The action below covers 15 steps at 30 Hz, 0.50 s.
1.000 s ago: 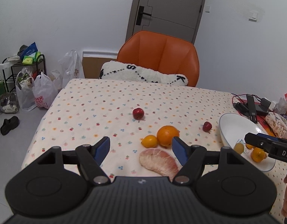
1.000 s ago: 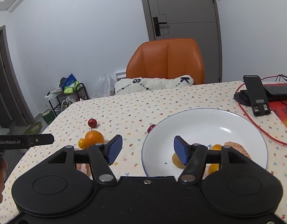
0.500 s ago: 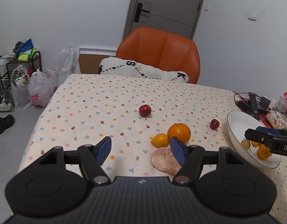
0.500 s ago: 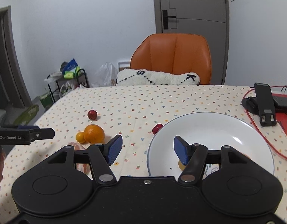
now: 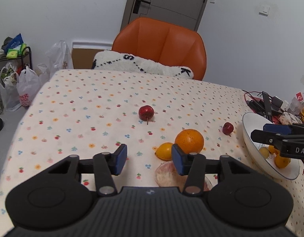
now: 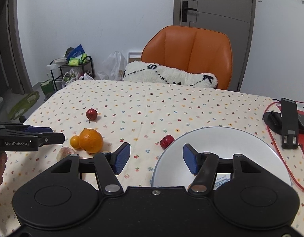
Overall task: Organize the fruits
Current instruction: 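Grasp the yellow small orange with the left tool while the right tool closes on a red plum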
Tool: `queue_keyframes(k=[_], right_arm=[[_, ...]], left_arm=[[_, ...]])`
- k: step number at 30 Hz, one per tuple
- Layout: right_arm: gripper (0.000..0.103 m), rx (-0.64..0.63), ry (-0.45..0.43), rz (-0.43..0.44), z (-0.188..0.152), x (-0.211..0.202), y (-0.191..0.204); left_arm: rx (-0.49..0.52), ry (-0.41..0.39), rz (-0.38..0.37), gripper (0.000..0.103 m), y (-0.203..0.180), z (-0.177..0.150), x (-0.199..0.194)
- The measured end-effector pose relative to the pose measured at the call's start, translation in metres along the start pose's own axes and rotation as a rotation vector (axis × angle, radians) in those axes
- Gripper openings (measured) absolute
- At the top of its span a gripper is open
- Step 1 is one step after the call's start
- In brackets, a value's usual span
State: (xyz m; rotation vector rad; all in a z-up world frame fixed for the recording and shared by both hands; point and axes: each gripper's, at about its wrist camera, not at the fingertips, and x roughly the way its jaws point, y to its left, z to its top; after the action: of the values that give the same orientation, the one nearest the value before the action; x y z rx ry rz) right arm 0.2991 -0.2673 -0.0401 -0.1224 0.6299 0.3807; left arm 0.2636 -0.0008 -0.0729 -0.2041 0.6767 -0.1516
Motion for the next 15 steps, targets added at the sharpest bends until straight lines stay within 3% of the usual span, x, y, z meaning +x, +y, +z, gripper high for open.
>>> queue_keyframes(k=[15], right_arm=[[0.05, -0.165, 0.065, -0.012, 0.028, 0.031, 0.001]], left_arm=[[0.019, 0.056, -0.06, 0.031, -0.007, 0.003, 0.031]])
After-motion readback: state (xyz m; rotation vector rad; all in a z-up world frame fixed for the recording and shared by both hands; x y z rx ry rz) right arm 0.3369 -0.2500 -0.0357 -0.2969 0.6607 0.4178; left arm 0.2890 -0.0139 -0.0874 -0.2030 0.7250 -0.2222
